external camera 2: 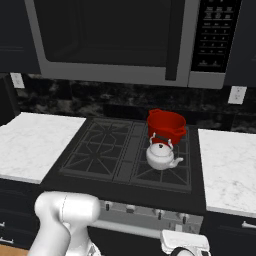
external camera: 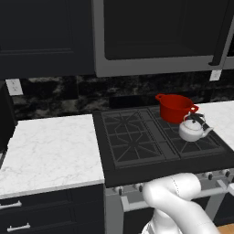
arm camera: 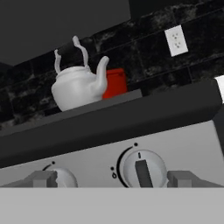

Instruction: Pick the kettle from the counter and place it on a stove burner. Then turn the burner on.

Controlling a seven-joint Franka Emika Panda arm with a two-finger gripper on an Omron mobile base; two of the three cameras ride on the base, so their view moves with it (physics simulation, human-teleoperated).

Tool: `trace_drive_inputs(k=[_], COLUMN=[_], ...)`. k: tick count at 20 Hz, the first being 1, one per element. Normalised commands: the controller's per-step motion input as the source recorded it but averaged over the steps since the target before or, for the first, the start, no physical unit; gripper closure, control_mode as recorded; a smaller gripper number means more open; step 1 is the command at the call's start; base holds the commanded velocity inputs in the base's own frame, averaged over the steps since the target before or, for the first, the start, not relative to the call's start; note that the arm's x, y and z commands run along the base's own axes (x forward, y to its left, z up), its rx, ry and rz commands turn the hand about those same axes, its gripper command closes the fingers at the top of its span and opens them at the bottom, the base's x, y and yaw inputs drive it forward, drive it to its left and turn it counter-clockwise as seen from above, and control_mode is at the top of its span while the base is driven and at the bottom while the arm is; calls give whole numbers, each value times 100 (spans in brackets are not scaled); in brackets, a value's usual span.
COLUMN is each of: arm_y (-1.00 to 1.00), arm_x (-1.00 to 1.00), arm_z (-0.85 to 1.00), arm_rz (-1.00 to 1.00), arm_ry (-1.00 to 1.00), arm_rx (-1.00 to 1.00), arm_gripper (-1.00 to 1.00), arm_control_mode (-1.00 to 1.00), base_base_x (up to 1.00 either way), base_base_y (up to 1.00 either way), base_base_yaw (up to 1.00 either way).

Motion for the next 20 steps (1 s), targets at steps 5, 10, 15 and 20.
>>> trace_drive_inputs(k=[5, 10, 15, 20], arm_y=[0, 0, 0, -5], arm_x=[2, 13, 31, 14], arm_z=[-3, -3, -1, -6], arm_rz=[0, 0, 0, 0], arm_ry=[-9, -9, -1, -1], arm_rx=[0, 0, 0, 0], arm_gripper=[-100, -100, -100, -100], arm_control_mode=[-100, -100, -100, -100], base_base_x=[0, 0, 0, 0], base_base_y=[0, 0, 0, 0], base_base_yaw=[0, 0, 0, 0])
